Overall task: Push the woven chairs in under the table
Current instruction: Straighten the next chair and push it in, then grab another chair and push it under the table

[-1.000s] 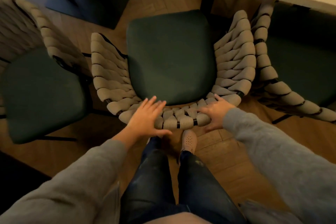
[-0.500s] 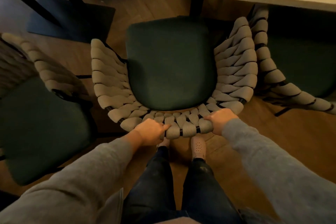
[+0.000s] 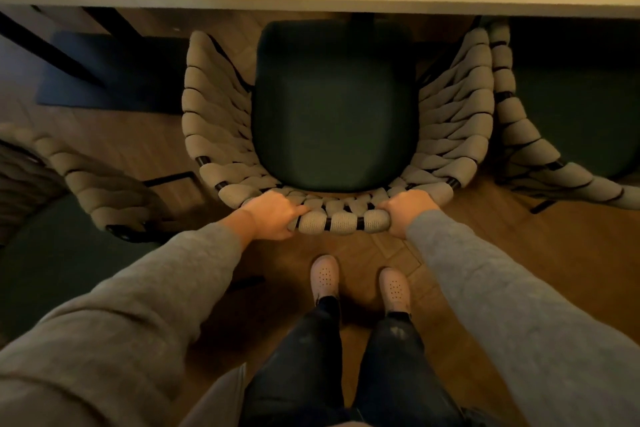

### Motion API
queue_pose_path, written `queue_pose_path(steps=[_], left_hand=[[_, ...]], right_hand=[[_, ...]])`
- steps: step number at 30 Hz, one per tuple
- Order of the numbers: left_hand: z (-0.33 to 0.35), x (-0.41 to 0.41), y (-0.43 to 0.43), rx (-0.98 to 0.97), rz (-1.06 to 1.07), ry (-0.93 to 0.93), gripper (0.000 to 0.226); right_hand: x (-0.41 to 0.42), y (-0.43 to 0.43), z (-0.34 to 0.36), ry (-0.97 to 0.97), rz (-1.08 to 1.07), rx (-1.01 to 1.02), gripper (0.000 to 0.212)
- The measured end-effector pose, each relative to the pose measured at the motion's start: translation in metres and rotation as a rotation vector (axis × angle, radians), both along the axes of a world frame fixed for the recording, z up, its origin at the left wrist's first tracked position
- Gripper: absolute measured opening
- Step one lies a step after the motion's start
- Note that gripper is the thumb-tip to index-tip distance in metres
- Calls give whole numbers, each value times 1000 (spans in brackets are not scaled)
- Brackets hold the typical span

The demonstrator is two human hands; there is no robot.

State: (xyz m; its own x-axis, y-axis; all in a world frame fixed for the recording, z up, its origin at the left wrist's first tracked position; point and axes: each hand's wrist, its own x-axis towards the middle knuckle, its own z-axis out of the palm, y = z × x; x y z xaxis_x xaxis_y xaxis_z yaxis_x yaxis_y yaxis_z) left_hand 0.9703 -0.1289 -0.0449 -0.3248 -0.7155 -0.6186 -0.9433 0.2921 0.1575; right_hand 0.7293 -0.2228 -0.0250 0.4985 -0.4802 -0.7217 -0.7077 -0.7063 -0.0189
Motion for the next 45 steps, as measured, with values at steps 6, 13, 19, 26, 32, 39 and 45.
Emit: queue_pose_path(steps=[6, 13, 19, 26, 32, 39, 45], left_hand=[[2, 17, -33, -35, 24, 0, 54], [4, 22, -48, -68, -7, -21, 58], [-1, 30, -55, -79, -53, -19, 61], [0, 25, -50, -113, 51, -33, 53], [-2, 13, -29, -214, 204, -152, 75], [15, 8, 34, -403, 446, -111, 83], [23, 35, 121, -414, 831, -190, 80]], right_hand=[[17, -26, 3, -28, -57, -20, 29], [21, -41, 3, -33, -49, -3, 31], [22, -47, 2, -32, -42, 3, 31], [22, -47, -5, -39, -77, -1, 37], [16, -50, -6, -42, -44, 66, 81], [54, -18, 12, -252, 95, -31, 92], [136, 31, 27, -523, 383, -48, 83]])
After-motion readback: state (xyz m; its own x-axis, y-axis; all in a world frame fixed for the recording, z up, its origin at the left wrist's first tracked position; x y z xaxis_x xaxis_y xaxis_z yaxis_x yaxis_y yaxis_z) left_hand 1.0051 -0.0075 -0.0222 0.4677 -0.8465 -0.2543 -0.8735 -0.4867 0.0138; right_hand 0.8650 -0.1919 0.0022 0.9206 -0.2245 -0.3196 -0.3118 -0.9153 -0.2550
